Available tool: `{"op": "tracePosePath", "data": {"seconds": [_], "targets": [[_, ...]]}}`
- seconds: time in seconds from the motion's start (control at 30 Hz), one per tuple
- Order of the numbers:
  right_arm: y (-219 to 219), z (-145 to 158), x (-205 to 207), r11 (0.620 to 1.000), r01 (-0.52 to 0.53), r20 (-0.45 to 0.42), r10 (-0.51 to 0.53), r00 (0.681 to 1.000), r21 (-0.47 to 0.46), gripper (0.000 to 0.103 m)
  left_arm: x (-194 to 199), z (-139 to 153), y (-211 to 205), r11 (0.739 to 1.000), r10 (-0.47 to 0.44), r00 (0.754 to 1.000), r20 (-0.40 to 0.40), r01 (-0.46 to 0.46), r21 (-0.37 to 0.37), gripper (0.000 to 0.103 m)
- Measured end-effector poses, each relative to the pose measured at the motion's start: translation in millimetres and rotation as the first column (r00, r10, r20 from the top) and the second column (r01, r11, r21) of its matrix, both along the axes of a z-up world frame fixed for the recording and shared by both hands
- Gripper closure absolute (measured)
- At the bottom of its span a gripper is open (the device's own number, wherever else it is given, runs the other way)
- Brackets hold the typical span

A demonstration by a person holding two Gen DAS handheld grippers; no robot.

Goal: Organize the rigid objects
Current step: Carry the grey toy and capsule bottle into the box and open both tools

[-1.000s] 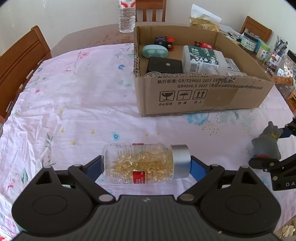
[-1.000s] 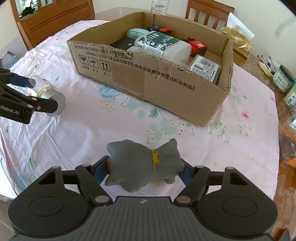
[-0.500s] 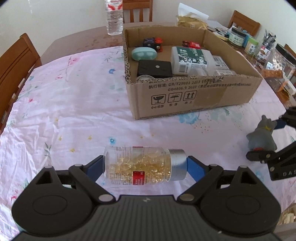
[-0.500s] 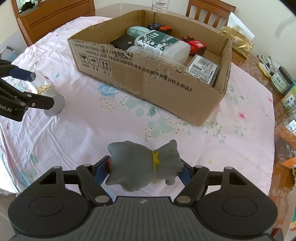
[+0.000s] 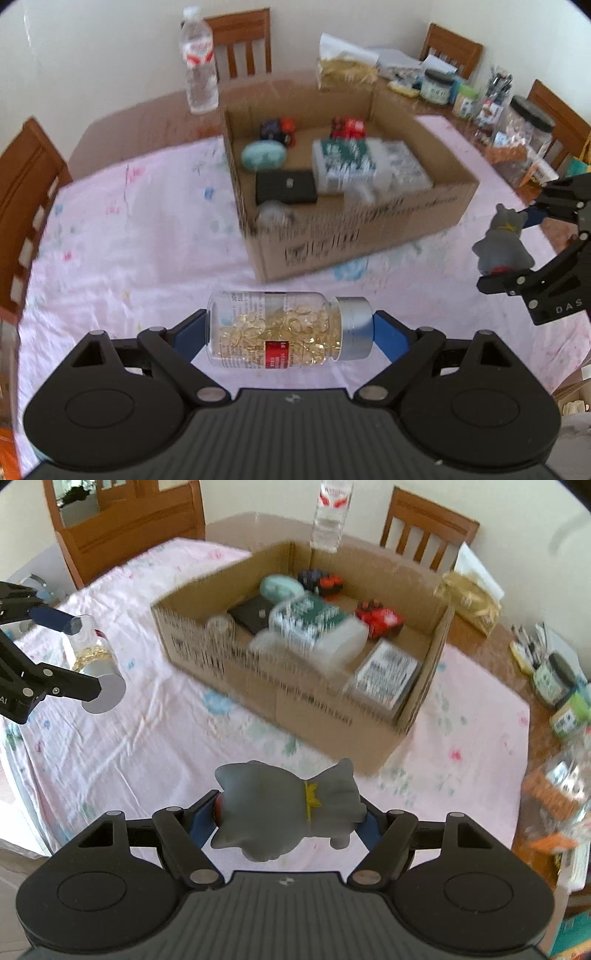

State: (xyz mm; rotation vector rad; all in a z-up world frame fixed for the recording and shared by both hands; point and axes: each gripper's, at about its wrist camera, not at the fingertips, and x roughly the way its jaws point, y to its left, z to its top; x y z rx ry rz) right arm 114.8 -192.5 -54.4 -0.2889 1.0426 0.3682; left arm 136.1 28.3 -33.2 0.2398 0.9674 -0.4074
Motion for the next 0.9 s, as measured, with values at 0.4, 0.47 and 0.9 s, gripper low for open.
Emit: {"op": "tracePosePath", "data": {"seconds": [0.4,0.47,0.9], "targets": [[-2,40,37,0.999,-0.032,0.126,0.030,0.992,0.014,0.024,48,35,-29,0.998,-0.031,0.991,0.132,0.039,-0.055,0.011],[-5,43,44,0.999,-0.034,0.139,0.033,0.990,0.008,0.024,58,30,-34,0.998,-0.025,0.990,0.135,0.034,-0.059,0.011],[-14,49,73,0.999,-0.034,0.150,0.035,0.988,-0.009,0.024,86,-3,-38,0.988,0.085,0.991,0.101,-0.071,-0.133,0.009]]}}
